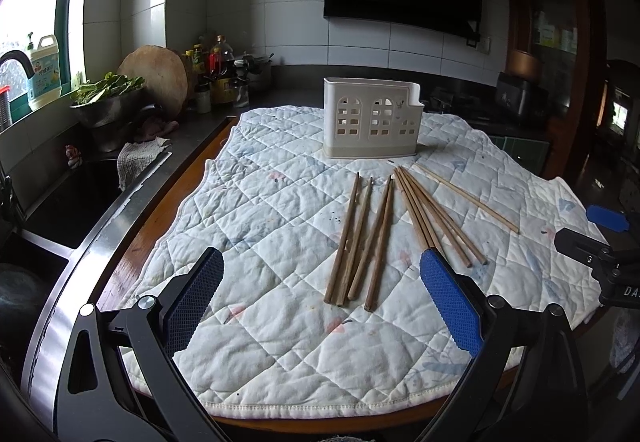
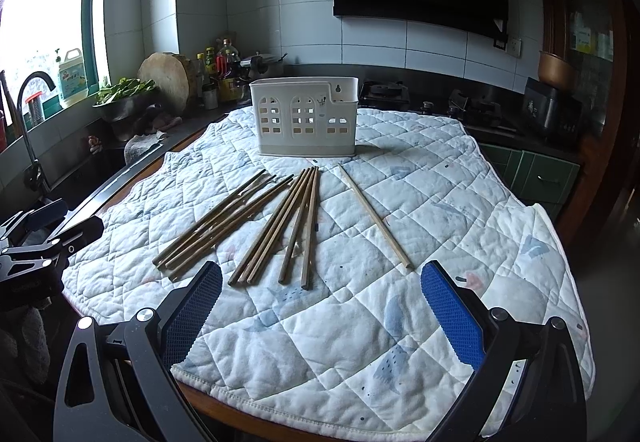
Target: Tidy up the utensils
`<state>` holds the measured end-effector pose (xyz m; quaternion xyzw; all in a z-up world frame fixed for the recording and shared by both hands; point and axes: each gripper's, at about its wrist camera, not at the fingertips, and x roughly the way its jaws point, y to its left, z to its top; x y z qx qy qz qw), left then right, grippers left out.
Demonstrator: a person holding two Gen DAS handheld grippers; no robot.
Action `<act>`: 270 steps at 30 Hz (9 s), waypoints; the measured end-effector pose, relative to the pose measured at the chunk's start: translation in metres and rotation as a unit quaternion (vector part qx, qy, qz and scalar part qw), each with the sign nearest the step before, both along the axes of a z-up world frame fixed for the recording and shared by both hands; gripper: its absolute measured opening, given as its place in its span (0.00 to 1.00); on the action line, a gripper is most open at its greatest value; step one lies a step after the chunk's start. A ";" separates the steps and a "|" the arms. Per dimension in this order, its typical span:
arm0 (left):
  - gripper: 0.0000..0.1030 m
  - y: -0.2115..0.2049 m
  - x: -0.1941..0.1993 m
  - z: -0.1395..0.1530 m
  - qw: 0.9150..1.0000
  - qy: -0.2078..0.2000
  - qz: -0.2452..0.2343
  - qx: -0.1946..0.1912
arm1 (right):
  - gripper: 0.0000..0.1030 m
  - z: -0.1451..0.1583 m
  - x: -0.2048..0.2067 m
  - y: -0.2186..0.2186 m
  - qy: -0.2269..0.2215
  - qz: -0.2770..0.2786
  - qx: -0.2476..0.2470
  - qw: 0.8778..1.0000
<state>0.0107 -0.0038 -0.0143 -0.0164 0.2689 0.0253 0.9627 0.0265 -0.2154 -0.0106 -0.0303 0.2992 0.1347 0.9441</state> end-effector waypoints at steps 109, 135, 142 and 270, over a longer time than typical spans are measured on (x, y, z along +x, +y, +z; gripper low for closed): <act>0.06 0.011 0.110 -0.048 0.985 0.123 -0.117 -0.016 | 0.07 -0.020 0.124 -0.037 0.074 -0.006 -0.029 0.997; 0.08 0.020 0.102 -0.091 0.982 0.156 -0.102 -0.033 | 0.07 0.032 0.106 -0.018 0.005 0.017 0.005 1.000; 0.06 0.024 0.098 -0.081 0.983 0.146 -0.097 -0.048 | 0.07 0.039 0.109 -0.015 0.002 0.021 0.004 1.000; 0.15 0.019 0.110 -0.067 0.975 0.165 -0.126 -0.072 | 0.14 -0.051 0.096 0.028 0.084 0.038 -0.019 0.996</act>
